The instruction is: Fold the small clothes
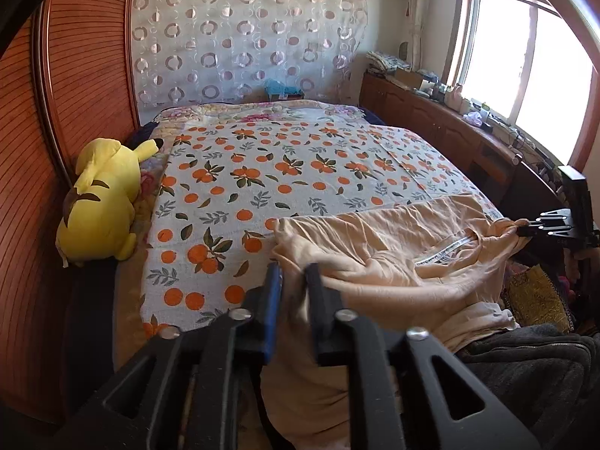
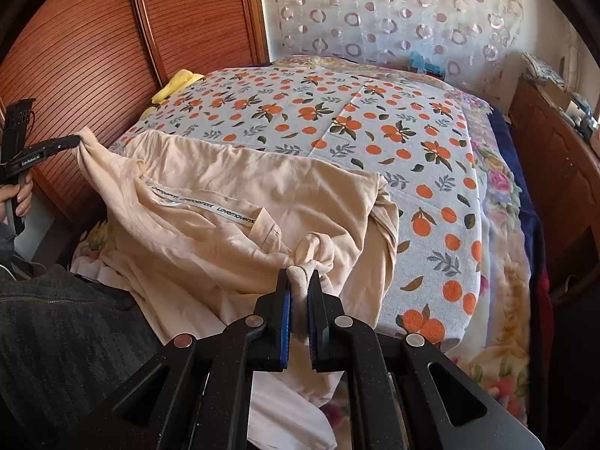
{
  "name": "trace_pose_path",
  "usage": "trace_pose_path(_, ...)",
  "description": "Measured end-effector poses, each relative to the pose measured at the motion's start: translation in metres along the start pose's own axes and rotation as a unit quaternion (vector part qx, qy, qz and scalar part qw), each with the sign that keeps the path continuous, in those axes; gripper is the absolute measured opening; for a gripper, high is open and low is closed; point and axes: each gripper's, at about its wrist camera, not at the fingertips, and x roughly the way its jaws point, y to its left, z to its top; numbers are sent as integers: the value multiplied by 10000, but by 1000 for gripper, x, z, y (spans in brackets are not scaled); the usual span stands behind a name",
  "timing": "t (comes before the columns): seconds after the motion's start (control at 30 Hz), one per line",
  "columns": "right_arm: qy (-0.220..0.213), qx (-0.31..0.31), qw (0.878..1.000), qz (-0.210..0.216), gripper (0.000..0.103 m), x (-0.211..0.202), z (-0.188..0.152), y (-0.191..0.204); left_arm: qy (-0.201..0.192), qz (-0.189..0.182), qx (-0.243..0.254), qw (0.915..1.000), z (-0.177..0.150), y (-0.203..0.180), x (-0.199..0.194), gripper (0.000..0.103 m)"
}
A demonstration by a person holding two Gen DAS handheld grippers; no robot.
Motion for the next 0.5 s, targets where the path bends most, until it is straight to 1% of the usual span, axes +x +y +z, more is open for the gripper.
trace_pose_path(0.03,-21,-5,10000,-10,15,-2,2,0,-16,32,21,10000,0,-1,1,44)
trace_pose_path(0.07,-61,7,10000,-33,23,-6,3,-1,-23,19,23,10000,1,-1,1,47)
trace_pose_path(0.1,-105,23,9999,-55,28,-11,1,-3,-22,-9,22,10000,2,-1,2,48)
trace_pose_path(0.17,-236,59,9996,-116,47,-16,-1,-6,-19,-26,-17,10000,3,-1,7,56)
trace_pose_path(0.2,-307,71,9993,-184,49,-17,1,-8,-32,-35,-41,10000,4,0,10,66)
trace_pose_path(0.23,-340,82,9991,-244,52,-14,2,-11,-37,-42,-73,10000,5,0,16,73)
trace_pose_path(0.3,-431,171,9986,-268,55,-6,7,-15,6,-93,-120,9999,7,1,30,74)
trace_pose_path(0.37,-490,184,9981,-312,60,10,12,-18,134,-126,-165,9997,9,2,51,74)
trace_pose_path(0.43,-480,249,9979,-367,60,31,19,-22,279,-79,-169,9994,13,2,73,74)
trace_pose_path(0.5,-383,347,9980,-369,60,53,25,-27,386,-88,-153,9991,17,2,91,74)
